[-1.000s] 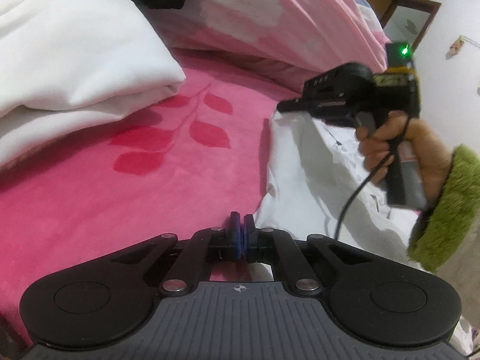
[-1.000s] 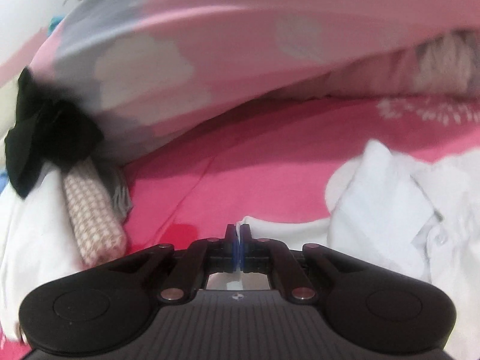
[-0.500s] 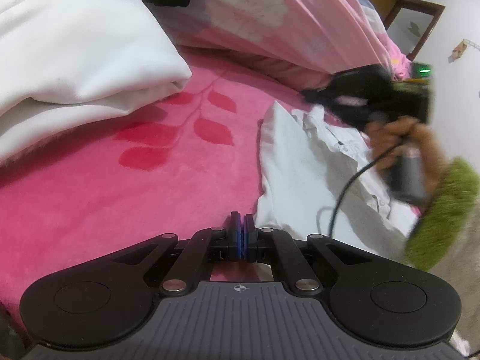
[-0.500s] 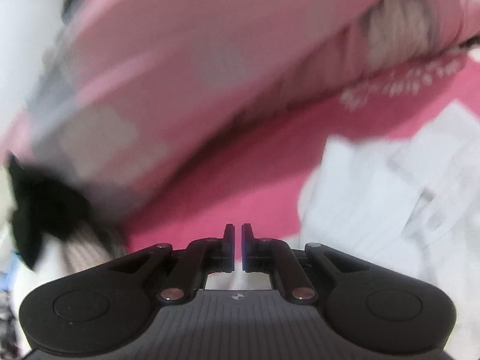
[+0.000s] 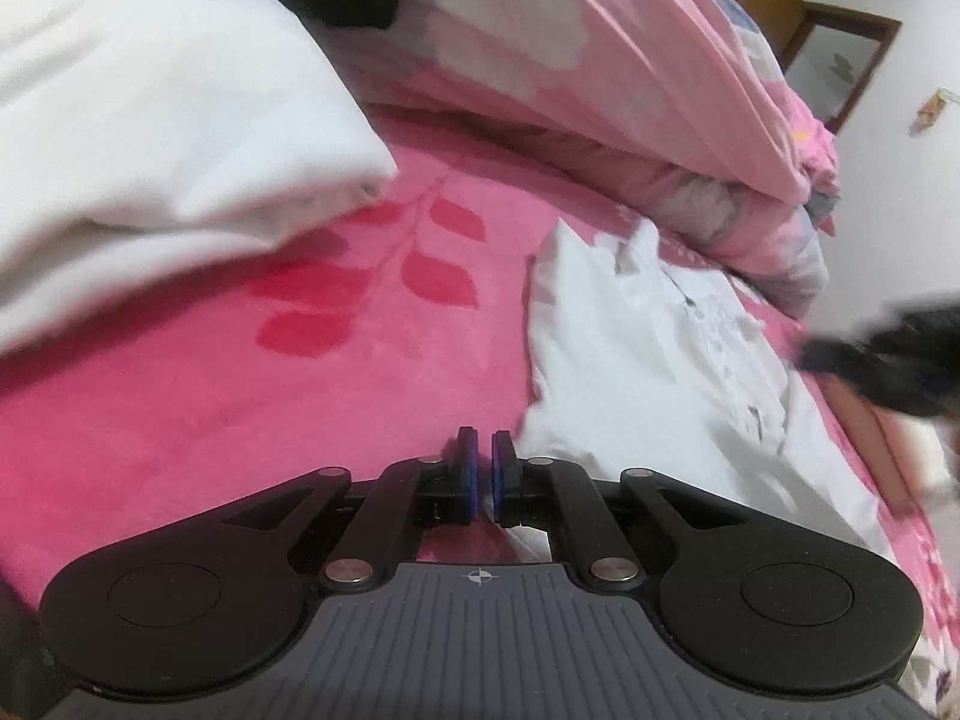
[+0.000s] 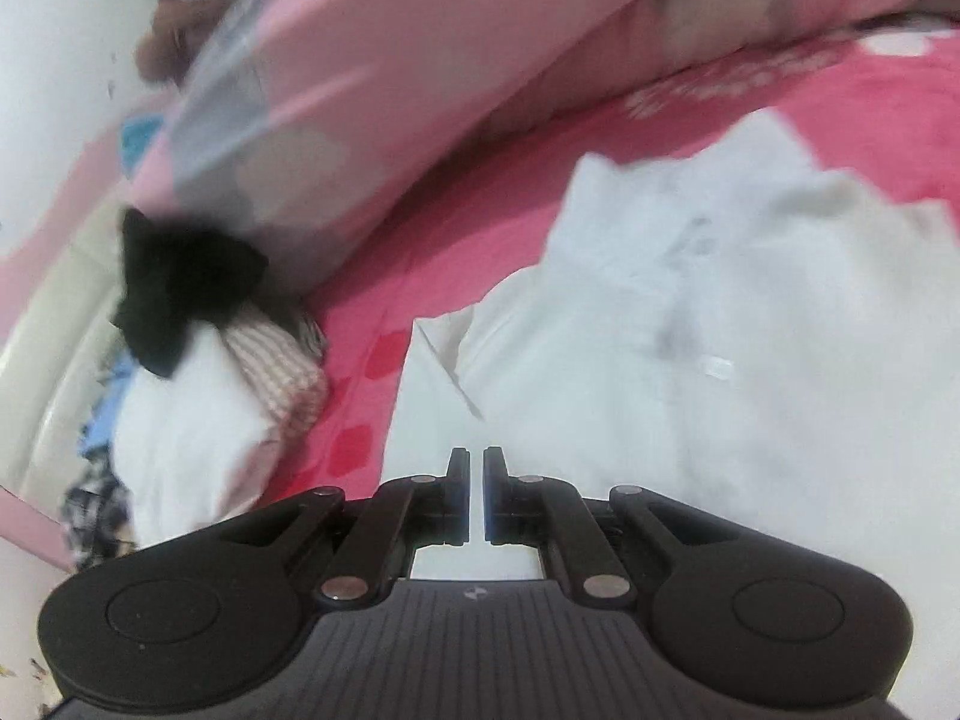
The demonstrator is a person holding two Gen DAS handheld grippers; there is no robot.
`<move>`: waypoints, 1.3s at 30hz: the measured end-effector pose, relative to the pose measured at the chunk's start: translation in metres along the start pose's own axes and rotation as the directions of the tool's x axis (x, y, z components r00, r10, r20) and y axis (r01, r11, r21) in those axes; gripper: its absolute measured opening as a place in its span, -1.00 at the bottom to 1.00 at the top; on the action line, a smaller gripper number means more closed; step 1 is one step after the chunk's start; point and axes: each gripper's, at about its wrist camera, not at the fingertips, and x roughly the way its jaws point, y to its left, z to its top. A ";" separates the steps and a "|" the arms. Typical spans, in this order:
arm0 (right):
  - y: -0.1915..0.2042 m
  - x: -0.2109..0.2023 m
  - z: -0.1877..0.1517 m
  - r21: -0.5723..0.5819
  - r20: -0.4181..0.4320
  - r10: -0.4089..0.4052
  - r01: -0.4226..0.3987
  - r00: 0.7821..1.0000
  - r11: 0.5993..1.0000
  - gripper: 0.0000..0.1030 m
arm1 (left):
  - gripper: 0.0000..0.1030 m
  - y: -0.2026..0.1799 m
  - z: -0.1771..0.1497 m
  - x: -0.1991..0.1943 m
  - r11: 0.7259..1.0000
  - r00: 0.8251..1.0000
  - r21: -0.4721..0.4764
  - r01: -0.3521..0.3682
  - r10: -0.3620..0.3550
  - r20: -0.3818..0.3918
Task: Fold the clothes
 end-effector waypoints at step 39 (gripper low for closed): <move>-0.154 0.062 0.119 -0.001 0.090 -0.267 0.268 0.960 0.963 -0.98 | -0.29 -0.135 0.109 0.216 0.752 0.944 0.597 -0.279 0.329 0.026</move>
